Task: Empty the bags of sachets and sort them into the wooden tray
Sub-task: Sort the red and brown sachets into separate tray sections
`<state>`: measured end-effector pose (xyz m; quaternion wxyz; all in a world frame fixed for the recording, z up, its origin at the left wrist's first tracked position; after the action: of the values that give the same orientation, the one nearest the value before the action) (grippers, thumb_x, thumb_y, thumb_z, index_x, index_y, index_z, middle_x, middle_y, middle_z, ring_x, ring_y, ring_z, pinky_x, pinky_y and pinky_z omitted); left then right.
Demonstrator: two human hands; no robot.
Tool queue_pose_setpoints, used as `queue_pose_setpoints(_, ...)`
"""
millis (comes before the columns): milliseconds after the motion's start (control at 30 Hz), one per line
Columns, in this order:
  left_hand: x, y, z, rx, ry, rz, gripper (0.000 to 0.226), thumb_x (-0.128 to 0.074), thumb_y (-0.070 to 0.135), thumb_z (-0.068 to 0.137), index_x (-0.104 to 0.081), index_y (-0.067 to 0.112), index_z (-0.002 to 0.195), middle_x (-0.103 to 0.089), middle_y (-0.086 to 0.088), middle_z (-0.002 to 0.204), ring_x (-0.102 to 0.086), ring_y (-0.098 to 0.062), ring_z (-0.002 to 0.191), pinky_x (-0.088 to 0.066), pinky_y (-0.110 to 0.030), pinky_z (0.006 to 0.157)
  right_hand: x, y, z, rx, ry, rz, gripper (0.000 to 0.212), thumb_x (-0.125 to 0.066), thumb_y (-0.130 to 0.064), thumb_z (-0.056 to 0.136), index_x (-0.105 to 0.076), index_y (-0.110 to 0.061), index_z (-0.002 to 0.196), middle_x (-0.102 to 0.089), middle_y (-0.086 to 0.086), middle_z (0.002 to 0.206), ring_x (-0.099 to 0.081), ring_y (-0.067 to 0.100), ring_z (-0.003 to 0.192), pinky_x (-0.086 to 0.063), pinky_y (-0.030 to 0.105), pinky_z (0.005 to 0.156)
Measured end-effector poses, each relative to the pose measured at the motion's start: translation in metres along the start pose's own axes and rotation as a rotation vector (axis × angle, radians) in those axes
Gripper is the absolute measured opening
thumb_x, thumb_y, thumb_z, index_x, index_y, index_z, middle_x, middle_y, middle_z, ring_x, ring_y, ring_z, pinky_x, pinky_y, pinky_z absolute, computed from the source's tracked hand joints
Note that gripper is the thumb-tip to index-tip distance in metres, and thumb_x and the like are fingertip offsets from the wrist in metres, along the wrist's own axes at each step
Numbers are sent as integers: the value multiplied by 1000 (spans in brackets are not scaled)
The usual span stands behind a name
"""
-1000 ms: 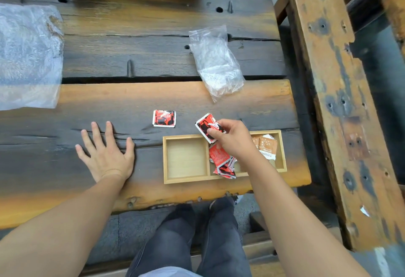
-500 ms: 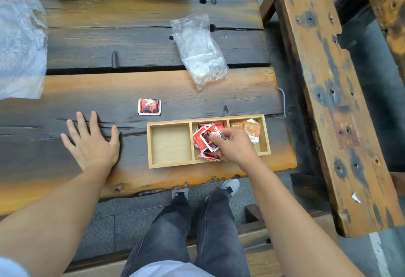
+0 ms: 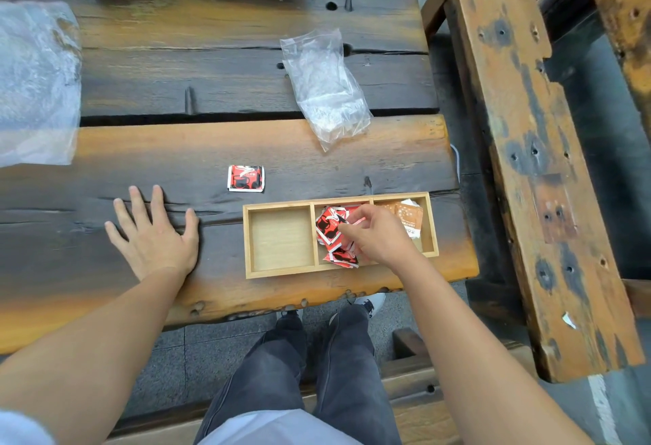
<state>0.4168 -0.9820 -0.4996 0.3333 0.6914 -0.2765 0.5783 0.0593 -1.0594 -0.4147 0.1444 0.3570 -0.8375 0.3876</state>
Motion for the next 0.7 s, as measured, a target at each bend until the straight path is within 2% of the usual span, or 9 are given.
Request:
queue_pose_setpoints(67, 0, 0, 0, 3, -8, 0, 71, -35, 58, 93, -27, 23, 154, -17, -10, 165, -9, -36, 152, -8, -59, 120, 5, -3, 3, -2, 22, 2, 9, -66, -25, 90, -65, -16, 88, -76, 1, 76, -61, 9, 55, -49, 28, 57)
queue_pose_setpoints(167, 0, 0, 1, 10, -25, 6, 72, -34, 59, 92, -26, 23, 154, -16, -10, 165, -9, -35, 152, -8, -59, 120, 14, -9, 7, -20, 61, 18, 9, -62, -18, 90, -67, -15, 83, -76, 1, 72, -58, 8, 50, -46, 26, 53)
queue_pose_setpoints(367, 1, 1, 3, 19, -57, 28, 74, -30, 59, 91, -26, 22, 155, -15, -10, 165, -9, -36, 152, -9, -59, 120, 8, -43, 26, 12, 122, -17, 13, -59, -19, 89, -68, -16, 80, -72, -2, 64, -61, 9, 59, -46, 24, 58)
queue_pose_setpoints(500, -2, 1, 5, 30, -86, 56, 74, -28, 60, 91, -24, 23, 155, -15, -10, 166, -8, -35, 152, -10, -59, 120, -23, -77, 44, 57, 43, -12, 11, -59, -15, 87, -68, -14, 81, -70, -4, 61, -59, 5, 58, -45, 23, 62)
queue_pose_setpoints(600, -3, 1, 6, 29, -106, 81, 74, -26, 60, 92, -23, 23, 156, -14, -10, 166, -8, -36, 152, -10, -59, 120, -49, -99, 56, 104, -26, -50, 9, -61, -14, 87, -70, -12, 89, -72, -1, 68, -64, 9, 70, -48, 23, 68)
queue_pose_setpoints(700, -3, 2, 7, 27, -116, 87, 74, -26, 59, 92, -23, 22, 156, -14, -11, 166, -8, -36, 152, -10, -59, 120, -72, -118, 67, 162, -81, -111, 11, -64, -12, 88, -69, -12, 98, -65, -5, 69, -60, 10, 71, -43, 13, 65)
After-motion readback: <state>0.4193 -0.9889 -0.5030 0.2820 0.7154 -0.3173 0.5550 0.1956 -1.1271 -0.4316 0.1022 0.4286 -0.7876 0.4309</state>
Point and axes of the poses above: each hand's wrist, its own z-axis towards the middle knuckle, its own x-axis out of the back of the hand, y = z × x, the point moved 6 cm from there along z, towards the middle knuckle
